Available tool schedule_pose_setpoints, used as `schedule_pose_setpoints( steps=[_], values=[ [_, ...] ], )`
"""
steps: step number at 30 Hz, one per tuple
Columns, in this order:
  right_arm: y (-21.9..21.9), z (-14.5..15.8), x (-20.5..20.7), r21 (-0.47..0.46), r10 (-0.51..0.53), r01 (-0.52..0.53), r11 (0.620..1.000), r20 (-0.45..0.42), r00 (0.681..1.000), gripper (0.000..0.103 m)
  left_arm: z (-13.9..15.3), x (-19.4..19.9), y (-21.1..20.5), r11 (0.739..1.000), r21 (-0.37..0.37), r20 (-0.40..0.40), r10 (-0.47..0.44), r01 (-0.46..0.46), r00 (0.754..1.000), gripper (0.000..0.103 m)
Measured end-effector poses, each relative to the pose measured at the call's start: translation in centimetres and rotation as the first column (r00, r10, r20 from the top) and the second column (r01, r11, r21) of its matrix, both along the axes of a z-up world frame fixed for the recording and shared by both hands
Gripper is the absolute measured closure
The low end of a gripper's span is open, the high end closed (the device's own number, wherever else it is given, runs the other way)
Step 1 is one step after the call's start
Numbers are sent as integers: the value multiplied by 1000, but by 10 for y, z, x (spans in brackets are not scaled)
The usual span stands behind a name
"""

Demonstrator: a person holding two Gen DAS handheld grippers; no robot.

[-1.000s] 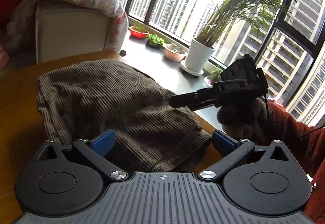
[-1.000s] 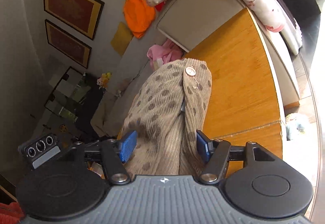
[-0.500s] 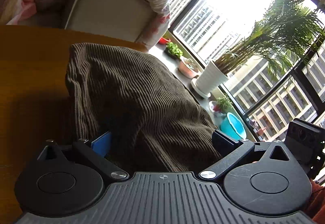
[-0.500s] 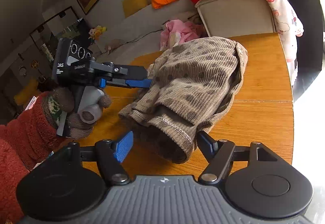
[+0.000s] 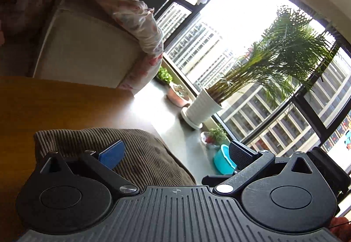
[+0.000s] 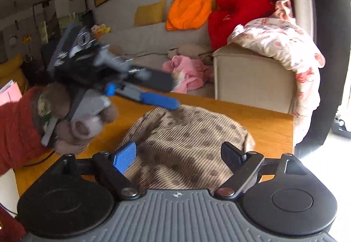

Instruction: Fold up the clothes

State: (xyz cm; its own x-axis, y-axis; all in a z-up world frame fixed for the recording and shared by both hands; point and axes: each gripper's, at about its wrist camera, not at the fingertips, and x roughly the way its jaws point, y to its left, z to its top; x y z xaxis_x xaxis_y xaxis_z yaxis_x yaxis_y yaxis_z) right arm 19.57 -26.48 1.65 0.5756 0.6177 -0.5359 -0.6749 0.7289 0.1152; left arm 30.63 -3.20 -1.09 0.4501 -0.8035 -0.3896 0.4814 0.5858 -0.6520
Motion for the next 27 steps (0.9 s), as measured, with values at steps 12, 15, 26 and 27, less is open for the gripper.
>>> schedule_pose_setpoints(
  steps=[12,15,26,27],
  values=[
    [20,-32,-8,-114,47,-50,992,-33,998,5,-8,-11,19,999,10,18,36,-37,999,0],
    [-18,-12,-10,34,-30,31,999,-51,998,0,2,-56,40,999,-47,72,8,-5,997,0],
    [-22,-48,56,-178,-354,358,917,52,934,1,-26,-113,-8,990,112,29,-94,90,995,0],
    [-22,-54,60,-178,-345,347,921,40,938,1,-19,-114,-4,991,99,41,-92,88,995,0]
  ],
)
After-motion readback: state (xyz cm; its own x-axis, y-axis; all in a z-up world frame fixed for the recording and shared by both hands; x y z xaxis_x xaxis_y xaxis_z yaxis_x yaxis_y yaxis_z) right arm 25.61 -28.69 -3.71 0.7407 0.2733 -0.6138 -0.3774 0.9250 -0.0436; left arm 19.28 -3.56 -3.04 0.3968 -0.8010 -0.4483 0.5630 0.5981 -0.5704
